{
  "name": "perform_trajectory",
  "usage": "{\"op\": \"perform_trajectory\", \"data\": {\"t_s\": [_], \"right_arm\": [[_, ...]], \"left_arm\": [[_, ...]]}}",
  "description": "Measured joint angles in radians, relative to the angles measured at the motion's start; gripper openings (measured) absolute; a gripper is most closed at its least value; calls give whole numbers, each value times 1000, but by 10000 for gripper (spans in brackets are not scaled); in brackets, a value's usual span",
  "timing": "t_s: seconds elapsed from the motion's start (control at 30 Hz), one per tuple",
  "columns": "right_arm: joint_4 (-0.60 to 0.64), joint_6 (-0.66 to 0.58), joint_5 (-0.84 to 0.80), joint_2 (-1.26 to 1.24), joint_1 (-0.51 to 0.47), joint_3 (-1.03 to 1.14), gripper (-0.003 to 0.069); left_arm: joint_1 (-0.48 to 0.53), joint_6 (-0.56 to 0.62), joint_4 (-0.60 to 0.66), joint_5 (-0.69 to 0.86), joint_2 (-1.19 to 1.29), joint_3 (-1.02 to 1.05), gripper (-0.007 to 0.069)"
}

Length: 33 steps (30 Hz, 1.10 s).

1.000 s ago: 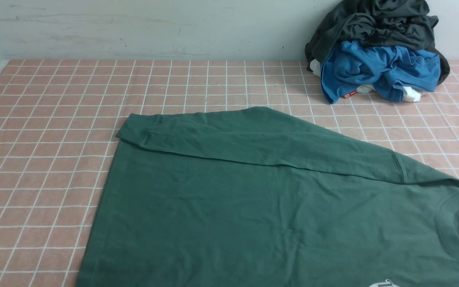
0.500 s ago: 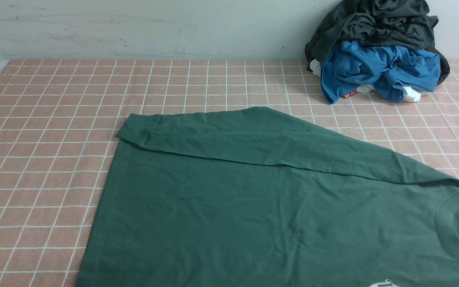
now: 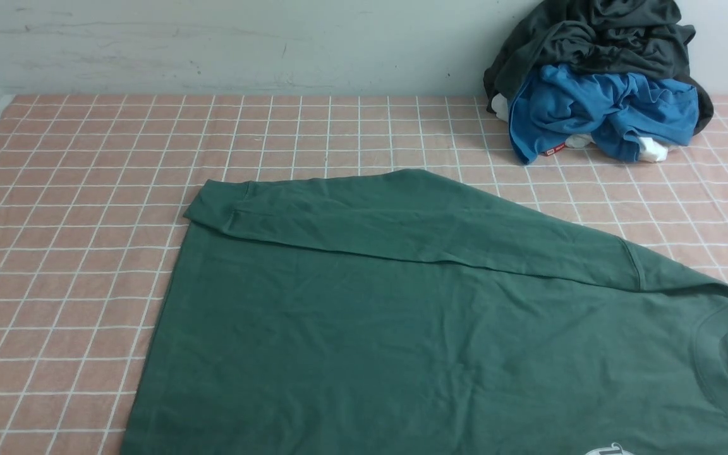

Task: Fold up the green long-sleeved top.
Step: Use the left arm to clamp the cuff closest to it

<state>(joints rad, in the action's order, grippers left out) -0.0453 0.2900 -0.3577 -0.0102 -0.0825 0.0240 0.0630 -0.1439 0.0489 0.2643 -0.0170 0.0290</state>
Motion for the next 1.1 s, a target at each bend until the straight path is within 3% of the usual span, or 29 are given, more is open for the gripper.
{"op": "perform_trajectory", "data": {"t_s": [0.1,0.27,0.43,0.63,0.73,0.87,0.93,1.1], "right_arm": [[131,115,9,0,0,0,-14],[439,311,60,0,0,1,-14],[568,356,74,0,0,1,-14],[517,328,94,0,0,1,-14],[497,253,99,0,0,1,-14],[458,12,53,0,0,-73,-14],[410,-131,48,55,0,-178,-14],[332,-302,-19,321,3,-402,-14]], "left_arm": [[0,-198,230,-59,0,0,-3],[0,-338,491,-101,0,0,-3],[0,-345,545,-107,0,0,-3],[0,-343,547,-108,0,0,-3],[0,-268,543,-84,0,-33,-3],[0,-55,504,29,15,-183,-3],[0,76,465,158,104,-298,-3],[0,282,366,438,383,-530,-3]]}}
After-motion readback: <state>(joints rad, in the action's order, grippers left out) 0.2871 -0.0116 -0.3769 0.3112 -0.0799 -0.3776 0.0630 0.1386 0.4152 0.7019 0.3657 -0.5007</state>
